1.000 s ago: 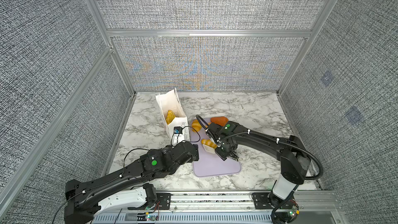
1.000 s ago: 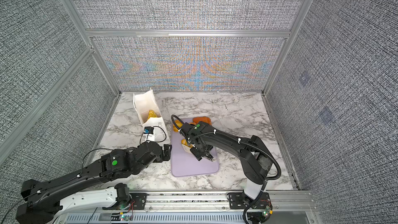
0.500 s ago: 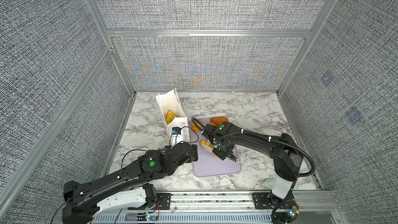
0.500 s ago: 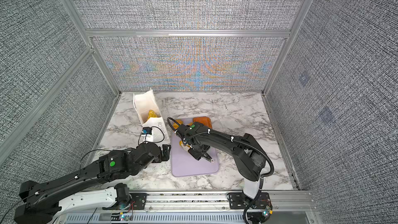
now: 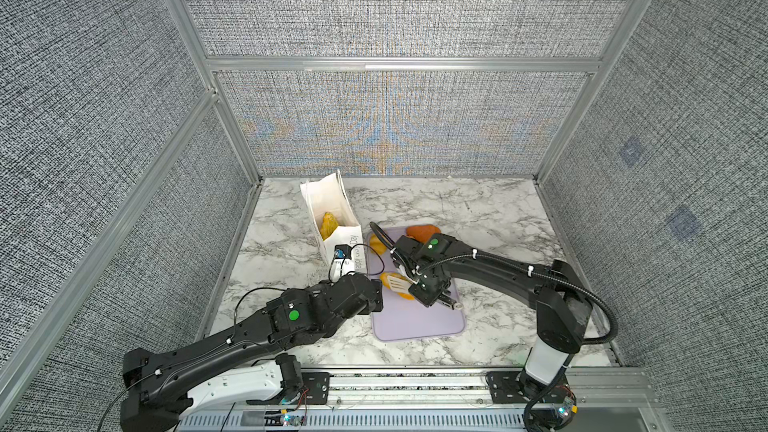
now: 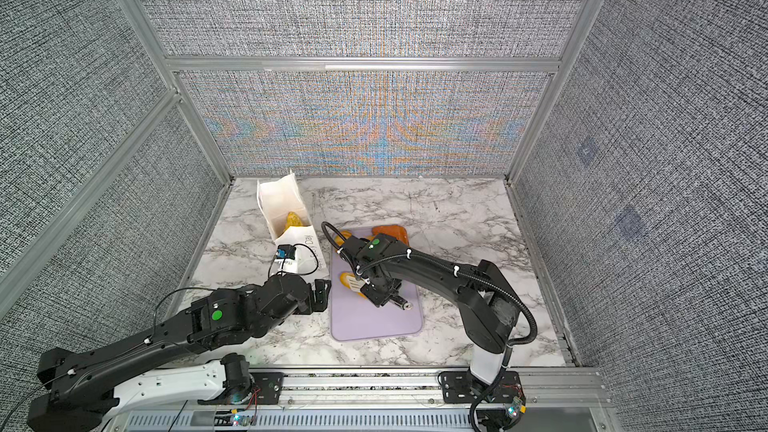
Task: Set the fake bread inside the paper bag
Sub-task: 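Close the tongs on the striped croissant nearest the robot with the right gripper, then lift the croissant in the tongs toward the bag while left grasps the bag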
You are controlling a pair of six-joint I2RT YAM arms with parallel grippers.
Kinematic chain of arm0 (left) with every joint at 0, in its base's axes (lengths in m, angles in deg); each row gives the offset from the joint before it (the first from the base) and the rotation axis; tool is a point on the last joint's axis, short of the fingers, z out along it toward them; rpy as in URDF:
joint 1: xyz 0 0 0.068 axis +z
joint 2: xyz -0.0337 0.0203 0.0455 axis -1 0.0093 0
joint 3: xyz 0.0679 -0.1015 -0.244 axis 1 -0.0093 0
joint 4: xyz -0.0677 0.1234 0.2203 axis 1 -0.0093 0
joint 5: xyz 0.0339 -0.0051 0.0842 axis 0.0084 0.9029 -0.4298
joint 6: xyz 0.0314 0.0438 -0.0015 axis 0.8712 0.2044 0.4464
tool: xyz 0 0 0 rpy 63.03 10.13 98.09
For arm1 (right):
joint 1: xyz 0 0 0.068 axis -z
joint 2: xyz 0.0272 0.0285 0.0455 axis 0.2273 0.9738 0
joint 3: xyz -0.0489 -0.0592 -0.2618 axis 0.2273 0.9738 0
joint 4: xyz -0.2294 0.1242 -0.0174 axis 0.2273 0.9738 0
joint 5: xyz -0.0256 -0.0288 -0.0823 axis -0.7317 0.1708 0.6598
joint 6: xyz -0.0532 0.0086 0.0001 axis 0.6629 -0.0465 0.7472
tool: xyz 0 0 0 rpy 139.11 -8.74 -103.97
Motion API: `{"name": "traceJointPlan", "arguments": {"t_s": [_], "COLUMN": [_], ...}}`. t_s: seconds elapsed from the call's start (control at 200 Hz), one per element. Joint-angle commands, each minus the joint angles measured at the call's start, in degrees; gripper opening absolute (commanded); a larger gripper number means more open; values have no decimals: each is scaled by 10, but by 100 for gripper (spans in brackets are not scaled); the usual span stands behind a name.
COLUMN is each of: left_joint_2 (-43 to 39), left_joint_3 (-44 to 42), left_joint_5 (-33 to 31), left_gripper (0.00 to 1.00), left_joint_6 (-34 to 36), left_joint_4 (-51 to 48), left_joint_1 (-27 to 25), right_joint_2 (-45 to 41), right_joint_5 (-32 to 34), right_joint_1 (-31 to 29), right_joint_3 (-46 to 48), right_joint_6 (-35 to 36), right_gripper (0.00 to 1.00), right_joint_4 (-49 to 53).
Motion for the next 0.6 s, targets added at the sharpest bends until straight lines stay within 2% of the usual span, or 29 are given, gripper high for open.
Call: {"name": "traceJointPlan", "arguments": {"t_s": [0.0,0.595], "left_joint_2": [5,30], "left_joint_3": [8,62], "left_joint_5": [-3,0], "left_gripper": [99,99], "left_joint_6": [18,103], "left_joint_4": [4,-1], "left_joint_1": [0,0], "right_joint_2": [-13,-99], "right_joint_5": [-8,-37], "right_joint_1": [5,46], "right_joint_3": [-1,-26], "right_joint_6": [-3,-14], "right_gripper": [32,33], "right_joint_4": [-2,0]}}
